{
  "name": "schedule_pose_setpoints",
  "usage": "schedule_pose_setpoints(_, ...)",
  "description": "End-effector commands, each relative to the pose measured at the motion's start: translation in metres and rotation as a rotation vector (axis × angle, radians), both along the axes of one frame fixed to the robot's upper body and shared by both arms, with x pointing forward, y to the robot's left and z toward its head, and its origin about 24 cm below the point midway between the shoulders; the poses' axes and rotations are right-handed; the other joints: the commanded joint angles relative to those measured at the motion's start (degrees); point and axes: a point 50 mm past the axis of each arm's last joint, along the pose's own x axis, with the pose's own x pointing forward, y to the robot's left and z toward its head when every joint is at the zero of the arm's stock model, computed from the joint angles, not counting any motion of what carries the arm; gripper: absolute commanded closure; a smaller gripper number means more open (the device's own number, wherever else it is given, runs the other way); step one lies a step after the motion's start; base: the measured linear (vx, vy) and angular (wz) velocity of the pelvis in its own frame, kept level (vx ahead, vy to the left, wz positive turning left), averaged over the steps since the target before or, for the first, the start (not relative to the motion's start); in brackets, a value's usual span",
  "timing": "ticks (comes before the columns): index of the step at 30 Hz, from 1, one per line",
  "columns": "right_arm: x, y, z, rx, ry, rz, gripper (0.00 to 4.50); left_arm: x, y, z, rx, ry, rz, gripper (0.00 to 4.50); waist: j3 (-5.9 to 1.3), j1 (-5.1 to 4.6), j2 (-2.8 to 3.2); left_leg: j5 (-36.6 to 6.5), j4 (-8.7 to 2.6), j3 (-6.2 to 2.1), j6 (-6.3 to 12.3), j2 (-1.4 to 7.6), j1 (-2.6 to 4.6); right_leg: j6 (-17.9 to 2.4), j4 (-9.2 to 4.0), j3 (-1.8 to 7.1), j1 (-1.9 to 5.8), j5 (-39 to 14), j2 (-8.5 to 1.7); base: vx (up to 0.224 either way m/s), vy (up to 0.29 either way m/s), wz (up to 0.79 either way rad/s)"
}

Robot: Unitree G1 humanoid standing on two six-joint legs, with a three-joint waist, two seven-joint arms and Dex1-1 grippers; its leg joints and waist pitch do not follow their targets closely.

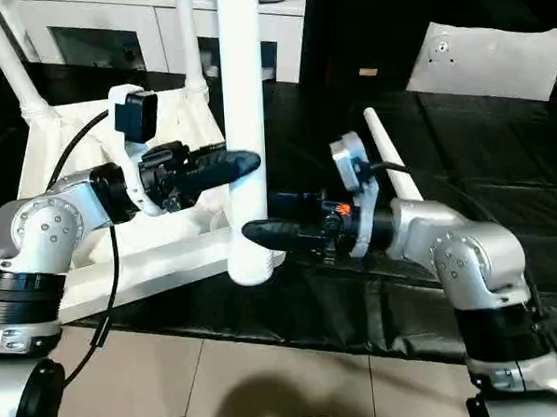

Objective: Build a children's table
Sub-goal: Pick table leg

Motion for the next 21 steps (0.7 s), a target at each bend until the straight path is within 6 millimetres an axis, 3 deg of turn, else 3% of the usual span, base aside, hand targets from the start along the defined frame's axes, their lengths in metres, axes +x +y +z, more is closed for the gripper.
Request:
schedule_pose_setpoints(1, 0.004, 0.002, 0.001, -0.021, -0.020, -0.010, 1.28, 0.000, -0.005, 0.007, 0.014, -0.039, -0.032, 2.60, -4.72, 0.23, -0.68, -10.60, -3.90, 0.06, 0.08, 1.18, 0.85, -8.25, -4.20, 2.14, 3.28, -21.80, -3.18, 0.000, 0.000, 0.00)
schedule_pose_setpoints(8, 0.005, 0.005, -0.002, -0.051, -0.034, 0.007, 1.54, -0.002, -0.009, 0.006, 0.022, -0.048, -0.066, 2.60, -4.66, 0.24, -0.83, -10.98, -3.89, 0.10, 0.02, 1.17, 0.83, -8.08, -4.36, 2.16, 3.34, -22.24, -3.17, 0.000, 0.000, 0.00)
schedule_pose_setpoints(21, 0.000, 0.012, -0.005, -0.051, -0.031, 0.073, 1.54, -0.006, -0.015, 0.004, 0.035, -0.058, -0.125, 2.60, -4.74, 0.29, -0.79, -10.75, -3.90, 0.04, 0.20, 1.23, 0.84, -8.37, -4.16, 2.17, 3.36, -21.41, -3.14, 0.000, 0.000, 0.00)
